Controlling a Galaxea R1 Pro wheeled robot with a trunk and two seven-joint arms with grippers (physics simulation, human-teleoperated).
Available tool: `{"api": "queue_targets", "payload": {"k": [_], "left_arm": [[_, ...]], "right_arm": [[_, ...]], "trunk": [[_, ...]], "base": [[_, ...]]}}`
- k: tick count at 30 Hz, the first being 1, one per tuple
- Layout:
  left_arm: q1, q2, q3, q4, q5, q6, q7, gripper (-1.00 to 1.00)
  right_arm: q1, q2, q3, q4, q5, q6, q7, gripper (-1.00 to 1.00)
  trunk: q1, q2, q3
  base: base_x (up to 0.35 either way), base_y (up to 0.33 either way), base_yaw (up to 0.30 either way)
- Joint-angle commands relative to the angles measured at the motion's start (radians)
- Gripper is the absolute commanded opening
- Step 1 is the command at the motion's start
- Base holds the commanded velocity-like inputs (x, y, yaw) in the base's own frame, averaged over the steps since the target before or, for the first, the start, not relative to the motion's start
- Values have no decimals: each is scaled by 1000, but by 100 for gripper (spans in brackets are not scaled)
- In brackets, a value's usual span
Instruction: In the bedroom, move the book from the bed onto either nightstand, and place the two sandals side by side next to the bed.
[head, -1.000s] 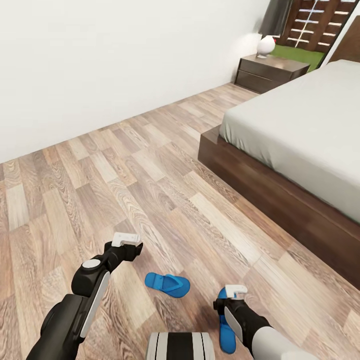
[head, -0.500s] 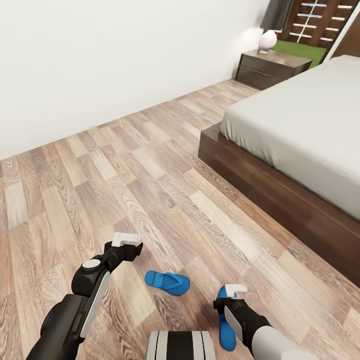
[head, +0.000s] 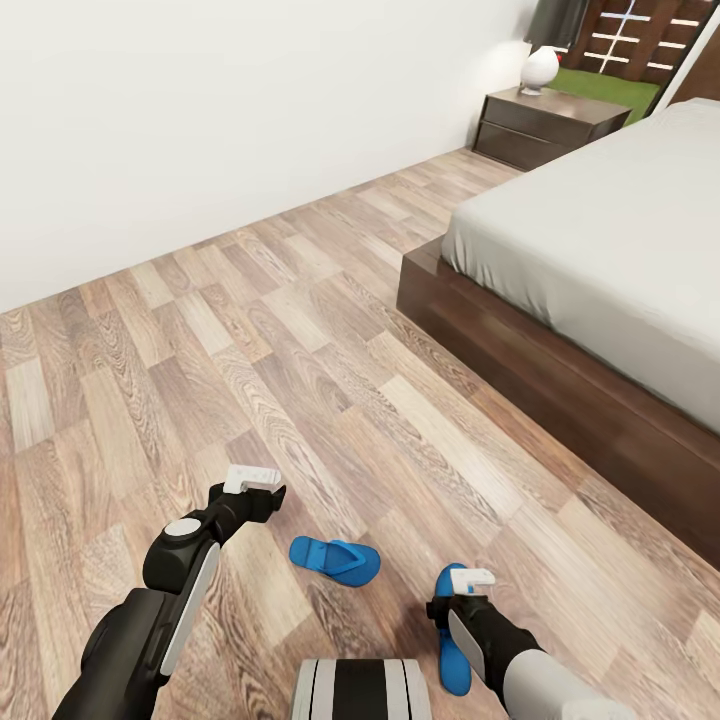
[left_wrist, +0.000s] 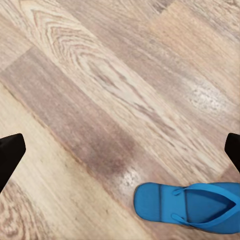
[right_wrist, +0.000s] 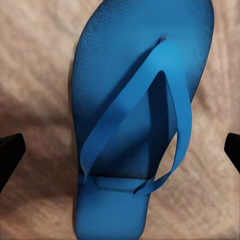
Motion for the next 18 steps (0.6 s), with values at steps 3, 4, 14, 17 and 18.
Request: {"api": "queue_targets", "payload": {"k": [3,4,14,17,18], "left_arm": [[-1,1,-1,-1,-2,5,-3,100],[0,1,-1,-1,-2,5,-3,100],[0,1,-1,-1,-2,5,-3,100],[0,1,-1,-1,-2,5,-3,100],[0,1,-1,-1,-2,5,-3,100]], "right_arm": [[-2,0,0,-2,0,11,-3,100],[-3,1,0,-2,0,12,-3,100],[-6,0,0,-2,0,16,-3,100],[-6,-1,0,-2,0,16,-3,100],[-6,-1,0,-2,0,16,-3,100]], "trunk": [[0,0,-1],[0,0,-1],[0,0,-1],[0,0,-1],[0,0,-1]], "base": [[0,0,0],[0,0,0],[0,0,0],[0,0,0],[0,0,0]]}}
